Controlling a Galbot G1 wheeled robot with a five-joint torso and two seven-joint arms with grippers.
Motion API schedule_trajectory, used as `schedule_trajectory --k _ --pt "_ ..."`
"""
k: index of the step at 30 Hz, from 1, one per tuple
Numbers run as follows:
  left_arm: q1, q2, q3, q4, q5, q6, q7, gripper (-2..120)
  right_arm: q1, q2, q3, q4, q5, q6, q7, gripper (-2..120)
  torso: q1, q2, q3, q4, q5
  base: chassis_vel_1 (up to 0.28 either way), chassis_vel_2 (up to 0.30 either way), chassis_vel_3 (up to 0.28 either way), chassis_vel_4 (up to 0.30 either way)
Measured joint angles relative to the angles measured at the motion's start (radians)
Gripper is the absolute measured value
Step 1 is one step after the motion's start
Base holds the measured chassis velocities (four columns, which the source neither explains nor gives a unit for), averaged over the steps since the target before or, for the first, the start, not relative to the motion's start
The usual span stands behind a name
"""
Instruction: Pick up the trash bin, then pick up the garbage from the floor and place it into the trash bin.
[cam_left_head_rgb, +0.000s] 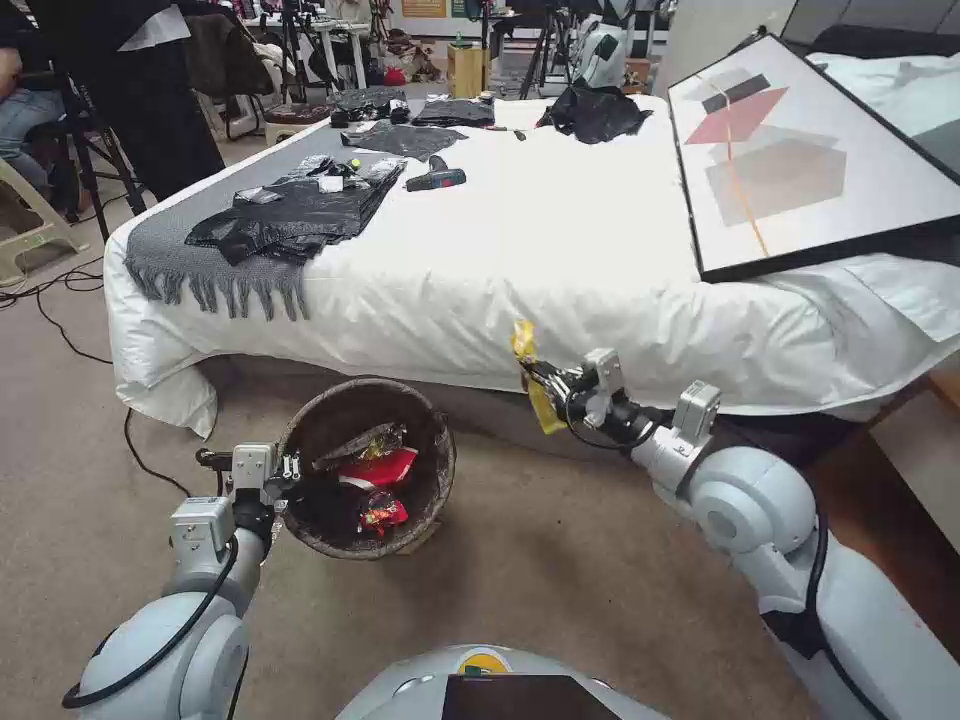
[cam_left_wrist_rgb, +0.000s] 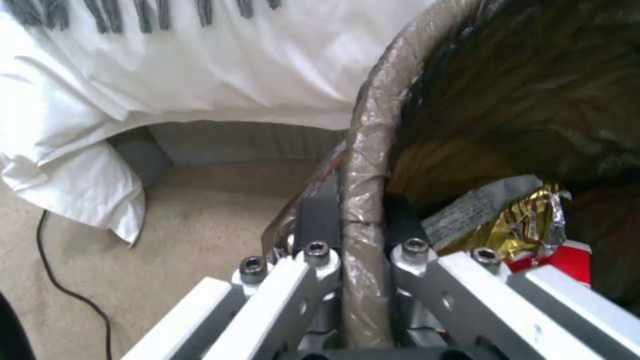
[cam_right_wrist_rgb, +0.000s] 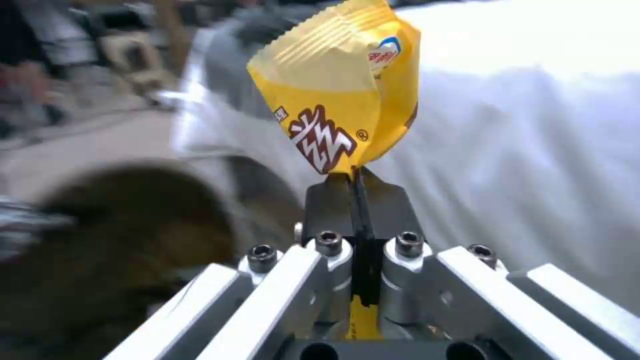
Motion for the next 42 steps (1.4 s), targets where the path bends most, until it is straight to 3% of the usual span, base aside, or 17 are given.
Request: schedule_trajectory --k 10,19,27,42 --pt "0.008 0.004 -0.006 0.0 -0.002 0.001 -0.001 3 0.181 0.011 -0.199 0.032 0.05 -0.032 -0.019 0 0.0 0.0 0.0 0.0002 0.0 0.0 0.0 0.0 0.0" --pt "0.004 0.003 0.01 0.0 0.006 0.001 -0.001 3 0.233 0.018 -0.269 0.016 0.036 -0.045 -0.048 0 0.0 0.0 0.0 -0.0001 0.0 0.0 0.0 0.0 0.0" --pt "-0.002 0.0 0.02 0.0 0.017 0.002 -0.001 3 0.363 0.045 -0.412 -0.029 0.023 -0.047 -0.056 0 0.0 0.0 0.0 0.0002 0.0 0.0 0.0 0.0 0.0" --pt "-0.008 -0.005 0.016 0.0 0.022 0.002 -0.001 3 0.525 0.073 -0.65 -0.094 0.033 -0.088 0.024 0 0.0 0.0 0.0 0.0 -0.0001 0.0 0.0 0.0 0.0"
